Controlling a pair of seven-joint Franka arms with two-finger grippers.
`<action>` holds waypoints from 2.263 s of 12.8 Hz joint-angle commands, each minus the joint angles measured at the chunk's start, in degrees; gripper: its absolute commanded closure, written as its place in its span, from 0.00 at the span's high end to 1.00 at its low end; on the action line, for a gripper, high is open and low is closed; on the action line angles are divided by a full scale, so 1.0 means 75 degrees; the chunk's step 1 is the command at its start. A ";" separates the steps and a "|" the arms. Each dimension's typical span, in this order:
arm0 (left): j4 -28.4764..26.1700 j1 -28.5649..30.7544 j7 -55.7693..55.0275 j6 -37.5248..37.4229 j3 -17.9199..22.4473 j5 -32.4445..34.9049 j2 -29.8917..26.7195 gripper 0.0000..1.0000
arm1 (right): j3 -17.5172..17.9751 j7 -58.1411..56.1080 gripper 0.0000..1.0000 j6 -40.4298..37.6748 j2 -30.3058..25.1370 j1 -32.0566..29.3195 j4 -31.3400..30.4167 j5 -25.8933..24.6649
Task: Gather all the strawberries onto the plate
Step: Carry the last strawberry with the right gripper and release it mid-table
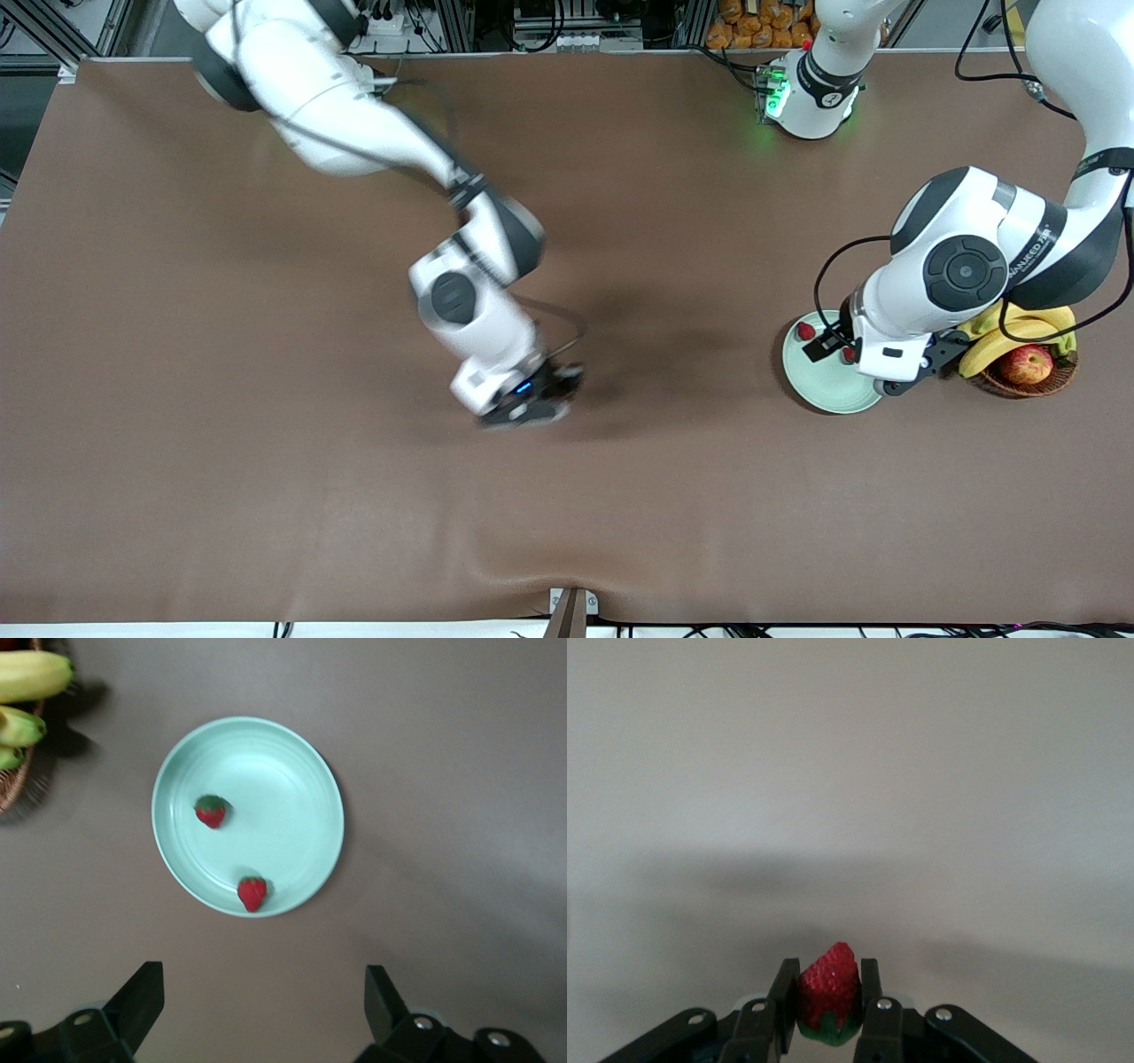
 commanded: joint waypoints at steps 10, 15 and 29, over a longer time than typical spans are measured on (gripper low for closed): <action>-0.0285 -0.0205 -0.0233 -0.0311 -0.0073 -0.0234 0.0085 1.00 | -0.1298 0.0377 0.00 0.1031 0.0588 0.2574 -0.0283 -0.0863; -0.0461 -0.0357 -0.0385 -0.0299 -0.0037 -0.0187 0.0249 1.00 | -0.1405 0.0389 0.41 0.1265 0.0753 0.2504 -0.0306 -0.0864; -0.1047 -0.1901 -0.1837 0.1397 0.0512 -0.0093 0.0811 1.00 | -0.1370 -0.0229 1.00 -0.0984 -0.3402 -0.0164 -0.3653 -0.0864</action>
